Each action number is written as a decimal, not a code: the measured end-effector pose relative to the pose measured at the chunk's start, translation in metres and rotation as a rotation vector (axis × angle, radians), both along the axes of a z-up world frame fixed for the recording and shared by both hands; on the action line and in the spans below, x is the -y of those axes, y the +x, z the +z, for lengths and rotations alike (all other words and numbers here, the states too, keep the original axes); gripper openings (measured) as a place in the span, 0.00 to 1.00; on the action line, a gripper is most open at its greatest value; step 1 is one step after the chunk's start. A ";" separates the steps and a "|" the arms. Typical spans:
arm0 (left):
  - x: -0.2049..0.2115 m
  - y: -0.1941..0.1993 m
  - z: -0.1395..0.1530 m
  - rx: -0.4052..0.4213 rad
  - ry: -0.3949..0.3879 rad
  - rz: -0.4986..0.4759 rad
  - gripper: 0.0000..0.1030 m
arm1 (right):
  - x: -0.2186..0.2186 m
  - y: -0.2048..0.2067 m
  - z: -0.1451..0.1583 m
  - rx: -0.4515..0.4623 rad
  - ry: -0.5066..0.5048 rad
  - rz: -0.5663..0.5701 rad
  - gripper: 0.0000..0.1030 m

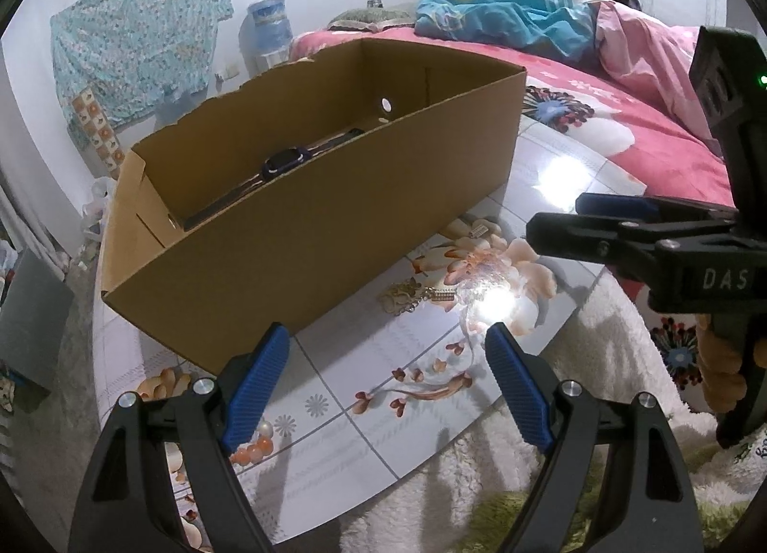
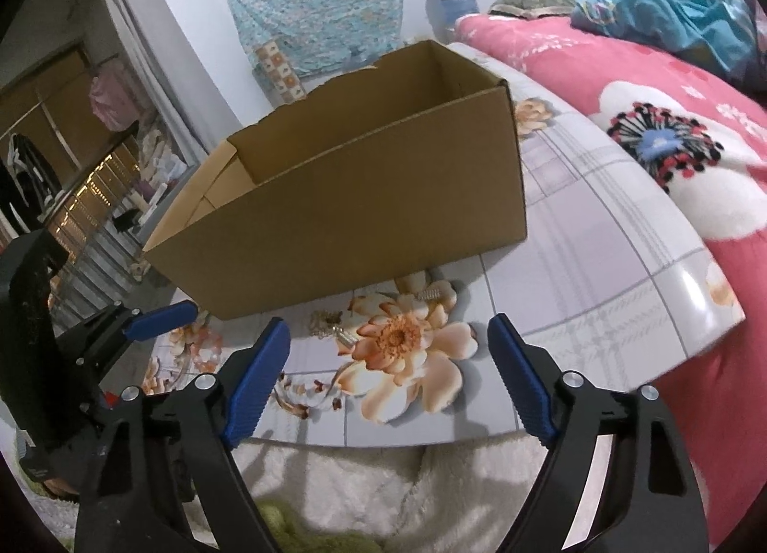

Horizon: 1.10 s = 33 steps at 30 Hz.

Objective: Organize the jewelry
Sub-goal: 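Move the left gripper down toward the gold earrings beside the box, then close the left gripper on a gold earring and lift it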

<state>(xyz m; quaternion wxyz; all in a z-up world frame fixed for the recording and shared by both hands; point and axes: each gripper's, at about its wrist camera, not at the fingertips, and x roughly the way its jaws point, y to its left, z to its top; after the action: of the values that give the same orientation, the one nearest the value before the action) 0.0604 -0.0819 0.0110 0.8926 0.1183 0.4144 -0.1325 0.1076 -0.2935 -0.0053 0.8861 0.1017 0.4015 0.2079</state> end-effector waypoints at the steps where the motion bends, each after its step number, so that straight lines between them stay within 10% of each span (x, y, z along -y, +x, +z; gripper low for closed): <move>1: 0.000 -0.002 0.000 0.006 -0.002 -0.005 0.79 | 0.001 -0.001 0.000 -0.002 0.000 -0.003 0.76; 15: 0.010 0.003 -0.005 0.055 -0.002 -0.083 0.75 | -0.007 -0.003 -0.005 -0.007 -0.018 0.050 0.50; 26: 0.009 0.040 -0.015 0.011 -0.034 -0.131 0.31 | -0.026 0.018 -0.014 -0.049 -0.034 0.106 0.41; 33: 0.025 0.038 -0.013 0.012 -0.039 -0.220 0.22 | -0.021 0.026 -0.020 -0.082 -0.030 0.089 0.39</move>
<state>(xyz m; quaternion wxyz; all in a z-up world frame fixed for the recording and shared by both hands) 0.0982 -0.1066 -0.0018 0.8773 0.1467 0.3907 -0.2371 0.1336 -0.2724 -0.0257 0.8602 0.0791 0.4447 0.2366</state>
